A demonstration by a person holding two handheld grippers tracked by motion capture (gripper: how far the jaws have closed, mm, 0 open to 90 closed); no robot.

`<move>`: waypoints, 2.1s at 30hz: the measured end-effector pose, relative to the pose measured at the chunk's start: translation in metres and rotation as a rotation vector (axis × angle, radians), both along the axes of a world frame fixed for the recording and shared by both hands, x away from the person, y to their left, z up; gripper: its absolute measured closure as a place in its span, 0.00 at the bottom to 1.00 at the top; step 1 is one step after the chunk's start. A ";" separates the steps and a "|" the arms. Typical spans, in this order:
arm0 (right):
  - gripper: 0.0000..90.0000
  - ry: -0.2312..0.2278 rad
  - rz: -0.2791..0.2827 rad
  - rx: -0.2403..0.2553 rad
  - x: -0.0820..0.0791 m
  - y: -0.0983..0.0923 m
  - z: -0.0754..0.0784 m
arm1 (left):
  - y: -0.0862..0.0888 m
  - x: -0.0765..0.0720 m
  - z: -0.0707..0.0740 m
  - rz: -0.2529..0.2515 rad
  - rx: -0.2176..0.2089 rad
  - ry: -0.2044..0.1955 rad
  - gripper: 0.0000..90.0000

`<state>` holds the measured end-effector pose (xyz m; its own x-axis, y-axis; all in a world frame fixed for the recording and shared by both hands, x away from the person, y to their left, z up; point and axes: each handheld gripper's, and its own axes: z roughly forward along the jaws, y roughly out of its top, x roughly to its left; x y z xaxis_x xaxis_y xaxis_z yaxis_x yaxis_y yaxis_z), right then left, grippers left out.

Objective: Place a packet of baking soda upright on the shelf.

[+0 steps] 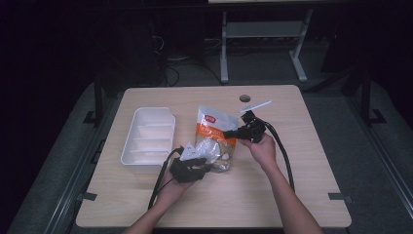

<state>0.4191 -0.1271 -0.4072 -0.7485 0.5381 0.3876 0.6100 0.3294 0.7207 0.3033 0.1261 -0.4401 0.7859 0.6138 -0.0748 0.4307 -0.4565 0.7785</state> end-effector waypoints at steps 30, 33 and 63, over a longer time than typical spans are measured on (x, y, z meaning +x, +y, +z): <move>1.00 -0.220 0.063 -0.126 -0.001 0.031 0.078 | 0.016 -0.057 0.000 -0.222 -0.030 -0.057 0.35; 1.00 -0.213 0.065 -0.106 0.007 0.037 0.083 | 0.018 -0.054 -0.002 -0.219 -0.018 -0.056 0.35; 1.00 -0.281 0.122 -0.034 0.046 0.112 0.128 | 0.023 -0.048 -0.005 -0.244 -0.036 -0.063 0.35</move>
<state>0.4651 -0.0155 -0.2791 -0.8837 0.4469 0.1392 0.3425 0.4145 0.8432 0.2554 0.1488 -0.4450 0.9141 0.4037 -0.0392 0.2614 -0.5124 0.8180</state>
